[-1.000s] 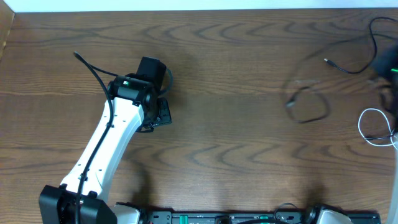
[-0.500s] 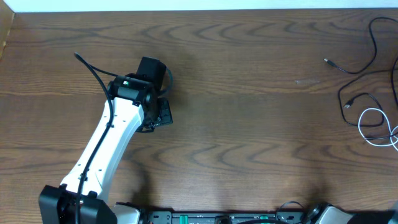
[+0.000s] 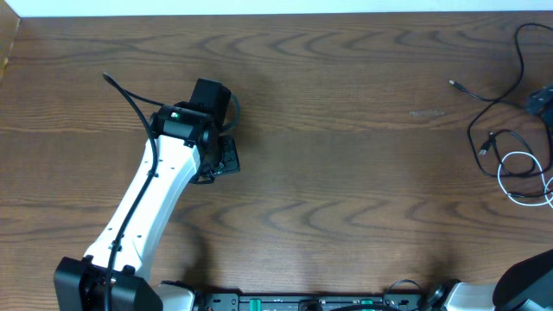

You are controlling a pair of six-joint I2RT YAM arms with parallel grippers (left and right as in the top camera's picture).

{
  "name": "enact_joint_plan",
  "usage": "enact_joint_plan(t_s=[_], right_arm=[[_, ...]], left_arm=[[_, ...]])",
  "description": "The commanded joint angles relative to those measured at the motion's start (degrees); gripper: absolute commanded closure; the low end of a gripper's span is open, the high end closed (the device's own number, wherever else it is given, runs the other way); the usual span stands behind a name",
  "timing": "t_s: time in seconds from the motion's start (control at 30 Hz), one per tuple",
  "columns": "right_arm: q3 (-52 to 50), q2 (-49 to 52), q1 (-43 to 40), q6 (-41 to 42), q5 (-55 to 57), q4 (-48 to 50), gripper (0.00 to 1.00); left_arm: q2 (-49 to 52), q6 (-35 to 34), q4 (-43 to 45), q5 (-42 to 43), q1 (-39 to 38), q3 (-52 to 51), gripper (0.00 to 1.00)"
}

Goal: Untangle cables

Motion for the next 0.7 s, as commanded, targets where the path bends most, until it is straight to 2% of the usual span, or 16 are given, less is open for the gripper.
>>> enact_joint_plan(t_s=[0.0, 0.13, 0.2, 0.33, 0.47, 0.57, 0.6, 0.63, 0.67], right_arm=[[0.6, 0.1, 4.4, -5.6, -8.3, -3.5, 0.05], [0.6, 0.1, 12.4, -11.8, -8.3, -8.2, 0.02], [0.6, 0.1, 17.0, -15.4, -7.9, -10.3, 0.01], [0.5, 0.2, 25.5, -16.2, 0.6, -12.7, 0.01], [0.4, 0.3, 34.2, -18.2, 6.6, -15.1, 0.01], [0.3, 0.4, 39.2, -18.1, 7.8, -16.1, 0.01], [0.3, 0.4, 40.4, -17.1, 7.8, -16.5, 0.01], [0.3, 0.4, 41.6, -16.0, 7.8, -17.0, 0.01], [0.3, 0.4, 42.6, -14.9, 7.8, -17.5, 0.01]], left_arm=[[-0.1, -0.5, 1.4, -0.1, 0.2, 0.3, 0.37], [-0.1, -0.5, 4.8, -0.2, 0.2, 0.3, 0.37], [-0.1, 1.8, 8.6, -0.2, 0.2, 0.3, 0.37], [-0.1, 5.8, 11.8, -0.4, 0.2, 0.3, 0.37], [-0.1, 6.6, 8.6, -5.1, 0.3, 0.3, 0.37], [-0.1, 6.4, 4.3, -5.5, 0.3, 0.3, 0.37], [-0.1, 6.3, 2.5, -5.5, 0.3, 0.3, 0.15], [-0.1, 6.0, 0.6, -5.6, 0.3, 0.3, 0.02], [-0.1, 5.1, -1.8, -5.5, 0.3, 0.3, 0.02]])
